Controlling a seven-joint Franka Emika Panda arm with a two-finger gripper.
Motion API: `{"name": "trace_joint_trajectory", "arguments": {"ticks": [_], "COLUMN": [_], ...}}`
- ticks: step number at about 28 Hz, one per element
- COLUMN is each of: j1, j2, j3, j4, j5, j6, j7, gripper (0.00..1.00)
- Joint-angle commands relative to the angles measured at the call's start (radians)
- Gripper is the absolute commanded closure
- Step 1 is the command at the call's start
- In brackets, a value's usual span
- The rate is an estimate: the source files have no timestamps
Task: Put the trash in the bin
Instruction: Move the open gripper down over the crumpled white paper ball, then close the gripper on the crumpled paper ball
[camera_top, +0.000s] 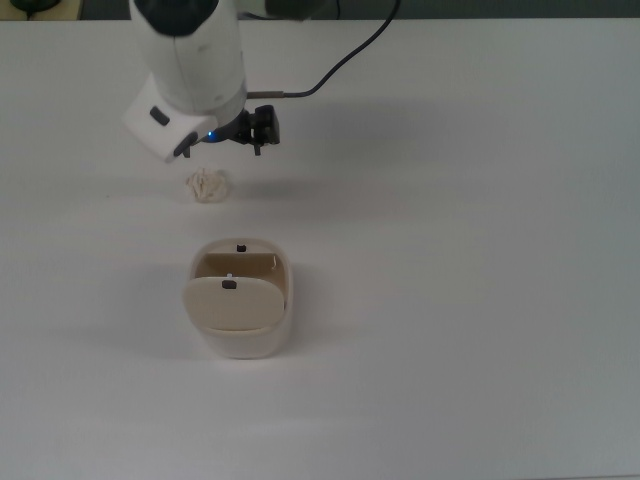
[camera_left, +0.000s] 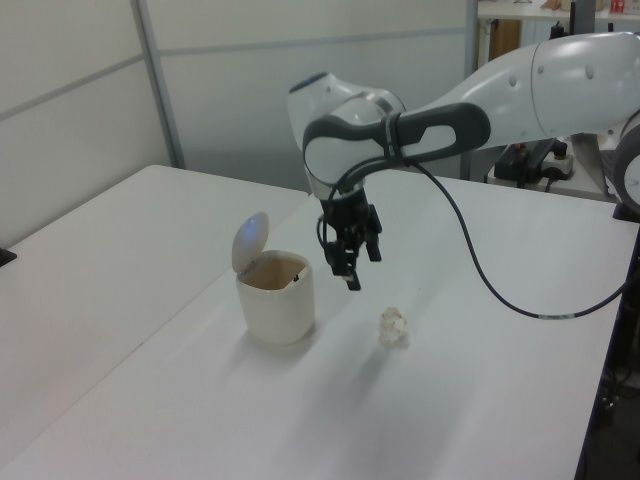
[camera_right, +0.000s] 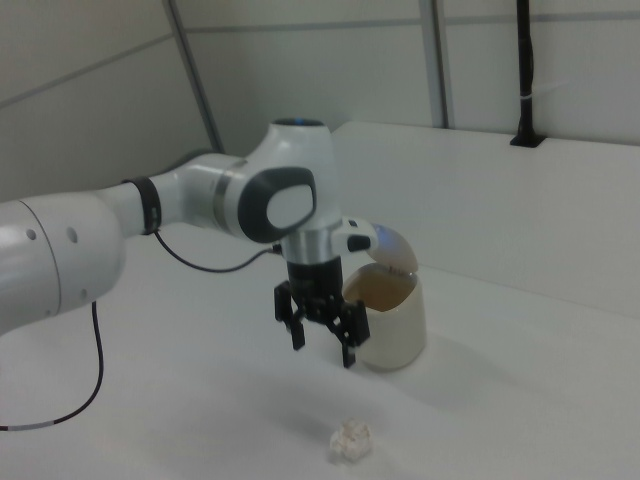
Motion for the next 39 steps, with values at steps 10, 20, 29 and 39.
{"name": "trace_joint_trajectory", "arguments": {"ticks": [10,20,29,39], "j1": [-0.04,-0.043,-0.044,-0.043], "j2": [0.026,0.064,0.089,0.095], "j3": [-0.005,-0.008,-0.008,-0.008], "j4": [-0.206,-0.208,-0.206,-0.206], "j5": [-0.056,-0.062,-0.071,-0.087], "j6": [0.193,0.228,0.282,0.288], "j7": [-0.103,-0.101,-0.094,-0.094], "gripper": [0.0,0.11,0.2,0.5]}}
